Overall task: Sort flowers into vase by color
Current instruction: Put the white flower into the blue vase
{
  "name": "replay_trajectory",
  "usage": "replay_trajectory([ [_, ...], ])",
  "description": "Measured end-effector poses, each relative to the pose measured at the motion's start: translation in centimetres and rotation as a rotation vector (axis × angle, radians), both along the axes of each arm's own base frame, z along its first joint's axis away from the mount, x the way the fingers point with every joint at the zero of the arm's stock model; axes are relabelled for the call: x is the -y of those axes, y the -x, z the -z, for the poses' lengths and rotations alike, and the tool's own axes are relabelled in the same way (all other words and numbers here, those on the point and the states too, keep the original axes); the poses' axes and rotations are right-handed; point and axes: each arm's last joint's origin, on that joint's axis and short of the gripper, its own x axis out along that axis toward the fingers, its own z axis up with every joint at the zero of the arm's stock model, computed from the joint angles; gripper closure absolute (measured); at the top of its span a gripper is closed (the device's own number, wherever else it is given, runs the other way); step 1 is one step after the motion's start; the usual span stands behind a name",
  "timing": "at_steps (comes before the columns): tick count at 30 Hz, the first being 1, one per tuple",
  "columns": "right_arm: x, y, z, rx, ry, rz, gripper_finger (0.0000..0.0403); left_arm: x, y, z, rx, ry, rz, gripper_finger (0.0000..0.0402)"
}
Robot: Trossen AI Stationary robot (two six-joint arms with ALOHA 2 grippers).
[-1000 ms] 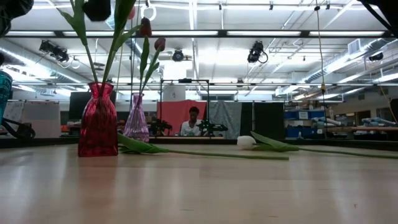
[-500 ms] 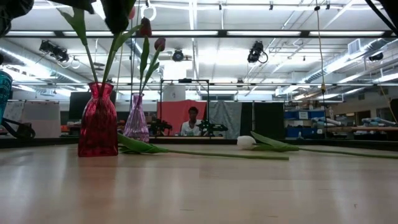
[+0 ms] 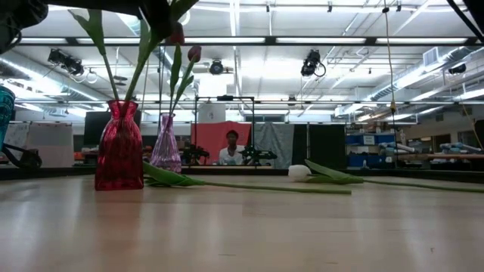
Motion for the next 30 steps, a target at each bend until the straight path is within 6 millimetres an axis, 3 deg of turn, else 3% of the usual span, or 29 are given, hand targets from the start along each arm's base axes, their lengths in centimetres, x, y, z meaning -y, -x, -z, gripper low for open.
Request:
replay_trajectory([
  [5, 0.6, 0.0, 0.2, -0.036, 0.000, -0.006, 0.0262, 0.0, 0.1, 0.0, 0.006, -0.005, -0.010, 0.0188],
  [12, 1.1, 0.7, -1.7, -0.030, 0.023, -0.013, 0.0262, -0.1, 0.1, 0.0, 0.009, -0.009, -0.017, 0.0188],
  [15, 1.7, 1.0, -1.3, -0.046, 0.023, -0.015, 0.0262, -0.1, 0.1, 0.1, 0.008, -0.011, -0.017, 0.0188],
  [22, 3.5, 4.6, -1.5, 0.015, -0.046, 0.020, 0.0262, -0.1, 0.1, 0.1, 0.007, -0.014, -0.019, 0.0188],
  [30, 4.6, 9.1, 0.0, 0.018, -0.078, 0.085, 0.0262, -0.2, 0.1, 0.1, 0.012, -0.017, -0.029, 0.0188],
])
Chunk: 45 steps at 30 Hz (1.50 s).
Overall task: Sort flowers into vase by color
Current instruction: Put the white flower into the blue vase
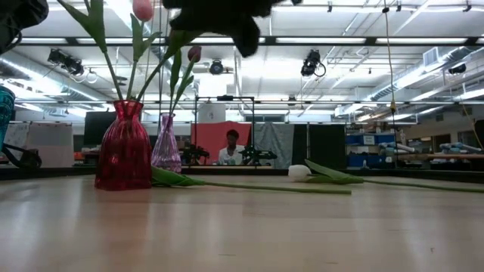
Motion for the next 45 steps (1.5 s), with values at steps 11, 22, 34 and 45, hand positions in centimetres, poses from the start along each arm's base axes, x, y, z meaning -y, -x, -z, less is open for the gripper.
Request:
replay_trajectory([
  [11, 2.4, 3.9, 2.4, -0.184, -0.146, 0.079, 0.0229, 0.0, 0.0, 0.0, 0.003, -0.011, -0.005, 0.0188],
  [22, 3.6, 4.8, 2.4, -0.225, -0.134, 0.107, 0.0164, -0.1, 0.0, 0.0, 0.021, -0.043, -0.036, 0.0188],
  [34, 4.3, 4.6, 2.4, -0.225, -0.123, 0.112, 0.0162, -0.2, 0.0, 0.0, 0.025, -0.044, -0.044, 0.0188],
  [45, 4.3, 4.4, 2.1, -0.198, -0.138, 0.072, 0.0162, -0.1, 0.0, 0.0, 0.026, -0.039, -0.045, 0.0188],
])
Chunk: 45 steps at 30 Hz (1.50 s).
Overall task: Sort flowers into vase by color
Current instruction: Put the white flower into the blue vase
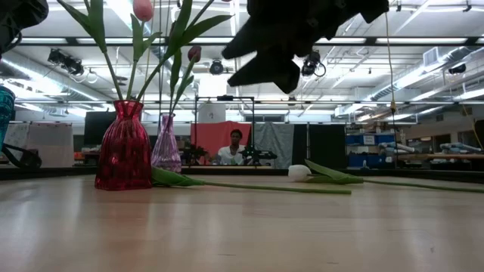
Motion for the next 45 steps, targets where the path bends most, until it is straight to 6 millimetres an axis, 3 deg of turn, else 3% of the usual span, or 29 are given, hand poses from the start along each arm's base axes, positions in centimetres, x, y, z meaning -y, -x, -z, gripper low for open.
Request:
replay_trajectory([
  [11, 2.4, -0.3, 0.1, -0.025, -0.027, 0.014, 0.0163, 0.0, 0.0, 0.0, -0.002, 0.000, 0.004, 0.0188],
  [16, 2.9, 0.4, 0.6, -0.122, -0.026, 0.009, 0.0163, 0.0, 0.0, 0.0, -0.002, 0.007, 0.006, 0.0188],
  [25, 3.5, 2.3, -1.6, -0.066, 0.022, 0.041, 0.0163, 0.0, 0.0, -0.4, 0.002, 0.007, 0.011, 0.0188],
  [33, 6.0, 5.4, 1.0, -0.032, -0.080, 0.149, 0.0176, -0.7, 0.1, -1.5, 0.019, -0.021, 0.011, 0.0188],
  [45, 6.7, 6.2, 1.9, -0.195, 0.011, 0.313, 0.0216, -1.4, 0.2, -2.0, 0.038, -0.072, -0.036, 0.0188],
])
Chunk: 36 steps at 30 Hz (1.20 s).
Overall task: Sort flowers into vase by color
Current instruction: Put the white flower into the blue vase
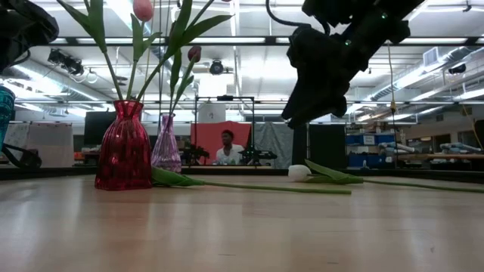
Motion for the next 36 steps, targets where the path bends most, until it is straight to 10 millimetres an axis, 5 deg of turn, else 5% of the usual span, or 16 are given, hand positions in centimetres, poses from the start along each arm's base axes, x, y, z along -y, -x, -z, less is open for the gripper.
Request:
replay_trajectory([
  [36, 1.7, -2.8, 0.3, -0.243, 0.085, 0.067, 0.0234, -0.3, 0.0, -0.2, 0.038, -0.022, -0.107, 0.0188],
])
